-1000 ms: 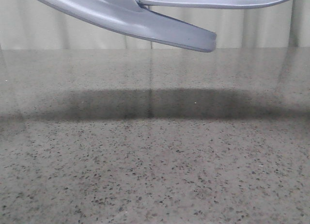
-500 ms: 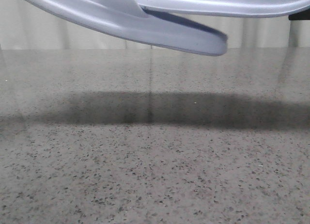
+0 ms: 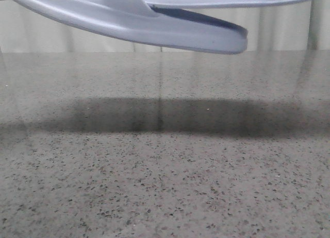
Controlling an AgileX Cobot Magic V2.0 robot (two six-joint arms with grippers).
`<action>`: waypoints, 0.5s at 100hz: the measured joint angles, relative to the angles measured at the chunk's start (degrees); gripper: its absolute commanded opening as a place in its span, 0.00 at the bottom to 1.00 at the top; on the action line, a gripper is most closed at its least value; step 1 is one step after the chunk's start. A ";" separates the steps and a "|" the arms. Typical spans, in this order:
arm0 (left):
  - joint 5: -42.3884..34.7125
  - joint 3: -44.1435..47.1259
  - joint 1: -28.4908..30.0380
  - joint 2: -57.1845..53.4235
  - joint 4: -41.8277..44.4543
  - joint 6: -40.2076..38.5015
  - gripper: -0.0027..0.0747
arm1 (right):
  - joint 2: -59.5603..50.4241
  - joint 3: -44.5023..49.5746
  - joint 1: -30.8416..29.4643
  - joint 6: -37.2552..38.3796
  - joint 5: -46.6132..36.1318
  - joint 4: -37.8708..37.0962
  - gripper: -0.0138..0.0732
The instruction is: Insert blue slippers together front up
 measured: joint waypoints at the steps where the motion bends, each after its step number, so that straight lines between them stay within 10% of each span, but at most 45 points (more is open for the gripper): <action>1: -0.15 0.00 0.00 0.00 0.15 0.00 0.06 | -0.33 0.00 0.00 0.00 -0.15 0.00 0.61; 50: -4.25 0.00 0.00 3.66 2.95 0.00 0.06 | -10.59 0.00 0.00 -0.69 0.41 0.00 0.61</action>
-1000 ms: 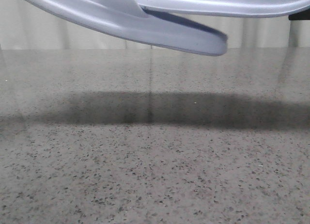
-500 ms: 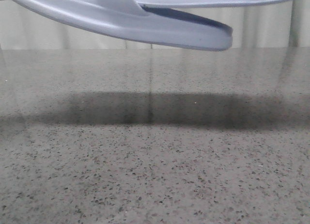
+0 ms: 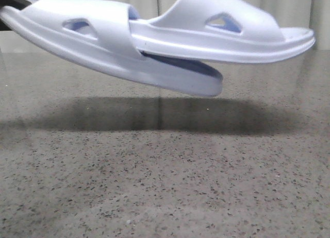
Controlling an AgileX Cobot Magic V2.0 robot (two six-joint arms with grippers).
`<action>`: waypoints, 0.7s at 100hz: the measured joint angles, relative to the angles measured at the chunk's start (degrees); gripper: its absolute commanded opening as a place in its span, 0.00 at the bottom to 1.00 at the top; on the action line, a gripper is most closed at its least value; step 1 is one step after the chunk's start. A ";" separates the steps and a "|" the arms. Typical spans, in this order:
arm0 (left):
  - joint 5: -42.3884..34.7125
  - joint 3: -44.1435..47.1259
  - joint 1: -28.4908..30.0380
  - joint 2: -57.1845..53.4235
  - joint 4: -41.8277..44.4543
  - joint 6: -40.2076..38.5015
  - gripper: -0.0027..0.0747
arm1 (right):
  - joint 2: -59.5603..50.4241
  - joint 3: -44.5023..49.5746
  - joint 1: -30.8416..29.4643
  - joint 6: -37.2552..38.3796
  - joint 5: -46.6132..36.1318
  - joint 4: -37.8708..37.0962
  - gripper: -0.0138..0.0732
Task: Insert blue slippers together front up
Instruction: 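Lower the left-held slipper onto the other slipper, sole down, and open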
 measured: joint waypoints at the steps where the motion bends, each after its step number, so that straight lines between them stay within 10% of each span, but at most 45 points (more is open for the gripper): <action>1: -0.01 0.00 0.00 0.11 0.00 0.00 0.06 | 0.00 0.00 0.00 0.00 0.09 0.00 0.61; 70: -3.62 0.00 0.00 6.14 2.35 3.70 0.14 | -0.14 0.00 0.00 -0.12 2.22 0.00 0.61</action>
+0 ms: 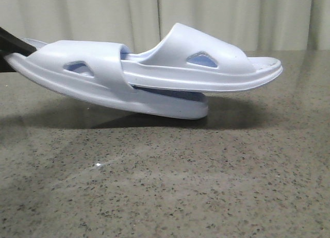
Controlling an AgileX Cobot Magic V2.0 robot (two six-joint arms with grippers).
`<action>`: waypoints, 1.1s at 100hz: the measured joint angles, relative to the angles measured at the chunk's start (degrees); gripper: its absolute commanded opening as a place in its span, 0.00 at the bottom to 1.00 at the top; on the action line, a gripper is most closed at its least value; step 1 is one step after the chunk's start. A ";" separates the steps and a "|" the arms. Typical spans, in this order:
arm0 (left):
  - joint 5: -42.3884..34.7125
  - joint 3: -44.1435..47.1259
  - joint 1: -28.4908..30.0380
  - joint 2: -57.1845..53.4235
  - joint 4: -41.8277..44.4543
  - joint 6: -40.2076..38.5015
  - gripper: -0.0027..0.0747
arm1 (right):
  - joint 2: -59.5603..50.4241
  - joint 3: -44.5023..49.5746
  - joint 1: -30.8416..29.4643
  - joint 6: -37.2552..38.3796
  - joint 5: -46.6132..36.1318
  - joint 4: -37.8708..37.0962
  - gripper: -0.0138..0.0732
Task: Insert blue slippers together front up
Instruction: 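Lower the left-held slipper onto the other slipper, sole down, and open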
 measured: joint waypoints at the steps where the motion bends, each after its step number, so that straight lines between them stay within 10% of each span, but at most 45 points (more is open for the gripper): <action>1: 0.00 0.00 0.00 0.00 0.00 0.11 0.15 | 0.00 0.00 0.00 0.00 0.00 0.00 0.61; 30: -0.33 0.00 -0.13 0.00 0.09 2.46 0.57 | 0.00 0.00 0.00 0.00 0.08 0.00 0.61; 82: -19.24 0.00 -0.13 -0.15 -0.46 19.48 0.57 | 0.00 0.00 0.00 -0.10 -0.74 -0.94 0.61; 110: -26.76 0.00 -0.13 -12.16 -0.87 29.00 0.57 | 0.00 0.00 0.00 -0.21 -4.96 -14.82 0.61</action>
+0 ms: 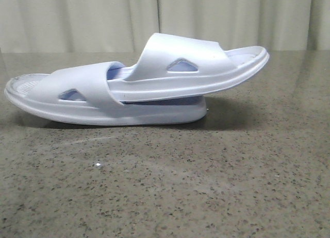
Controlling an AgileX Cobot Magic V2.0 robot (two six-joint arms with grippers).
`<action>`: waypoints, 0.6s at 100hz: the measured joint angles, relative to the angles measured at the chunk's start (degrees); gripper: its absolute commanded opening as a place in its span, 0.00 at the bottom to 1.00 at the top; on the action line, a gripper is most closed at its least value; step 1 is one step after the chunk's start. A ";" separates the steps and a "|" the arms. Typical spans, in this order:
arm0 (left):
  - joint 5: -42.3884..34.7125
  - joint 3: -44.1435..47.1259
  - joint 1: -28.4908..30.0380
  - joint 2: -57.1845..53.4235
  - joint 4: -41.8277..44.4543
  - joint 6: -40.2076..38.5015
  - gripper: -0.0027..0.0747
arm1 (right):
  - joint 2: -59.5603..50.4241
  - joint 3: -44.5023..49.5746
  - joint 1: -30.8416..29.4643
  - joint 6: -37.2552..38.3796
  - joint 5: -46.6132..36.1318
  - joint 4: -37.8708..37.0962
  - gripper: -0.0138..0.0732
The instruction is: Insert blue slippers together front up
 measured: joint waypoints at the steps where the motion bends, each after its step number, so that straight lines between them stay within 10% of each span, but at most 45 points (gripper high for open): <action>1: -0.17 0.00 0.00 -0.49 0.00 0.48 0.57 | 0.00 0.00 0.00 0.00 0.00 -1.01 0.61; 60: -2.97 11.50 0.00 -38.81 6.12 6.20 0.57 | -18.08 7.17 0.00 -0.09 -0.70 -17.10 0.61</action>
